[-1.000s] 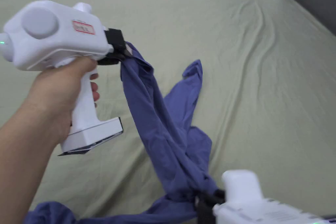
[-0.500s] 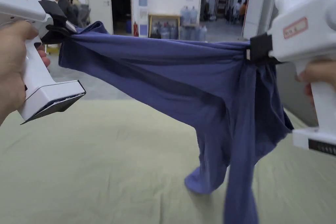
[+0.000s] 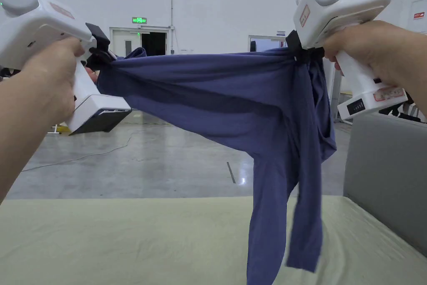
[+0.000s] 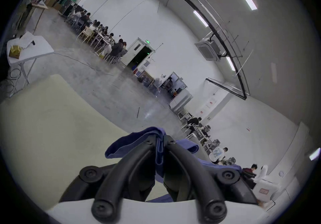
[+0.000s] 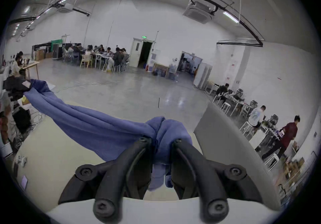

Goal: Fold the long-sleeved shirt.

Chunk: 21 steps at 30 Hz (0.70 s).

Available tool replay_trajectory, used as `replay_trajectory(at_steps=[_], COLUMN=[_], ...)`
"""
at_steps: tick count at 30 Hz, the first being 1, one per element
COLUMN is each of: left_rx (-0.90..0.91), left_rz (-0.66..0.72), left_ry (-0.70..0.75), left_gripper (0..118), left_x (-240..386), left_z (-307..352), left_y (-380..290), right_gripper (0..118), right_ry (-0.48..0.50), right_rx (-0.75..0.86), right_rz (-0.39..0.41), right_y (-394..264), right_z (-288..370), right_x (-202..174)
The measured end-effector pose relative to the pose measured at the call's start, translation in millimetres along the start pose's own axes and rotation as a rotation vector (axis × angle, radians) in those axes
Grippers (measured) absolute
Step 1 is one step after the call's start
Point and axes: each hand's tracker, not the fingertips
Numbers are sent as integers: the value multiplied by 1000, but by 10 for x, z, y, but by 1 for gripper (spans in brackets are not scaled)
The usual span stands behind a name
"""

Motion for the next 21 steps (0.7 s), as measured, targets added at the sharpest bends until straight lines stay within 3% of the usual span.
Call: replay_trajectory(at_steps=[4, 9, 15, 21], left_rx=[17, -43, -168, -325], left_rz=[-46, -92, -78, -52], left_ry=[17, 85, 185, 264], left_gripper=[3, 3, 3, 3], left_x=[-33, -527, -1527, -2731], left_z=[-160, -275, -117, 470], left_y=[16, -358, -1316, -2571], right_gripper=[21, 21, 21, 21], right_ry=[0, 117, 292, 423], right_rx=[-1, -127, -270, -458], right_rz=[18, 59, 60, 71], right_y=[-122, -819, -2232, -4065], right_z=[-145, -522, -925, -747], right_x=[-65, -246, -704, -1331])
